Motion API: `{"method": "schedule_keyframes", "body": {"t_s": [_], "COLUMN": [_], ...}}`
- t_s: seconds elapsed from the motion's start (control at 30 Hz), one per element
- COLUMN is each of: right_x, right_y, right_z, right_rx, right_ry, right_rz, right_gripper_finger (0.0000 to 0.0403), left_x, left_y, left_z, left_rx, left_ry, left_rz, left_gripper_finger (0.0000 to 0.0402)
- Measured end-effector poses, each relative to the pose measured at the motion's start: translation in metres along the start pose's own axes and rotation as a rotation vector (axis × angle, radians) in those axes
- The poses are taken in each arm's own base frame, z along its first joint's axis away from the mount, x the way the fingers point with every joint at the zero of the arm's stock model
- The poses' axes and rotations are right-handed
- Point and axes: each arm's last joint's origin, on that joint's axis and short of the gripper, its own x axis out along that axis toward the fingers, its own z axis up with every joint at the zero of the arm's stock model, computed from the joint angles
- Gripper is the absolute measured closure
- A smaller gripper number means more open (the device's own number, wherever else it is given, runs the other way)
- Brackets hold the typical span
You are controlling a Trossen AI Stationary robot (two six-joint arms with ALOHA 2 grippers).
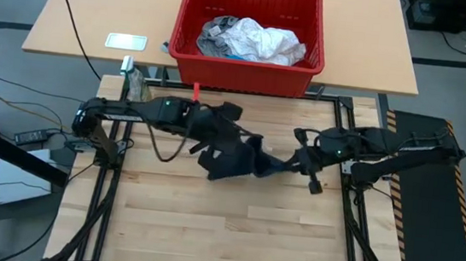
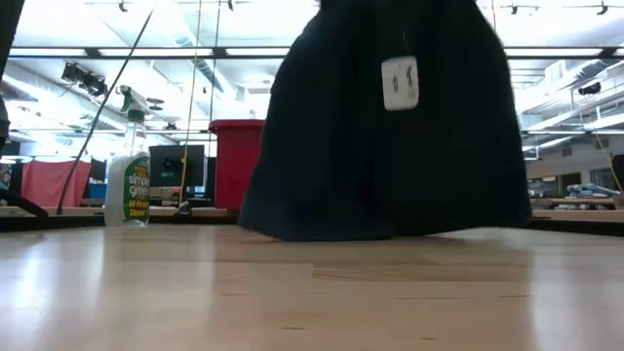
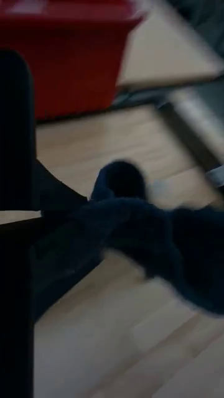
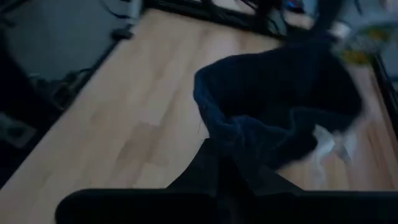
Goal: Fold laundry
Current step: Fold the blue shorts
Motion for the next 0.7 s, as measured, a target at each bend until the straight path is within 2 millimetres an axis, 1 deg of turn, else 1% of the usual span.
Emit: {"method": "schedule_keyframes", "body": {"t_s": [0.17, 0.27, 0.3, 0.37, 0.47, 0.53, 0.57, 0.63, 0.7], "right_x": [0.002, -0.002, -0.005, -0.012, -0.021, -0.026, -0.028, -0.029, -0.029], "right_y": [-0.002, 0.002, 0.005, 0.011, 0.02, 0.022, 0.021, 0.016, 0.008], "right_z": [0.009, 0.013, 0.013, 0.014, 0.012, 0.007, 0.004, 0.001, -0.001], "right_rx": [-0.008, 0.006, 0.012, 0.017, 0.022, 0.016, 0.004, -0.037, -0.085], "right_ry": [-0.08, -0.128, -0.136, -0.151, -0.149, -0.11, -0.079, -0.026, 0.023], "right_rz": [-0.024, -0.006, 0.008, 0.036, 0.051, -0.032, -0.103, -0.29, -0.47], "right_gripper_finger": [0.0388, 0.0387, 0.0387, 0.0389, 0.0389, 0.0389, 0.0389, 0.0389, 0.0389], "left_x": [-0.004, -0.006, -0.007, -0.01, -0.015, -0.015, -0.013, -0.008, -0.003], "left_y": [0.001, -0.004, -0.005, -0.005, -0.005, -0.002, -0.001, 0.005, 0.017], "left_z": [0.017, 0.019, 0.018, 0.016, 0.005, -0.003, -0.008, -0.016, -0.023], "left_rx": [0.2, 0.335, 0.342, 0.295, 0.2, 0.115, 0.08, 0.043, 0.027], "left_ry": [-0.127, -0.127, -0.109, -0.067, 0.025, 0.092, 0.132, 0.191, 0.226], "left_rz": [0.07, 0.074, 0.082, 0.104, 0.084, 0.091, 0.097, 0.135, 0.219], "left_gripper_finger": [0.0393, 0.0392, 0.0392, 0.0392, 0.0392, 0.0392, 0.0392, 0.0392, 0.0392]}}
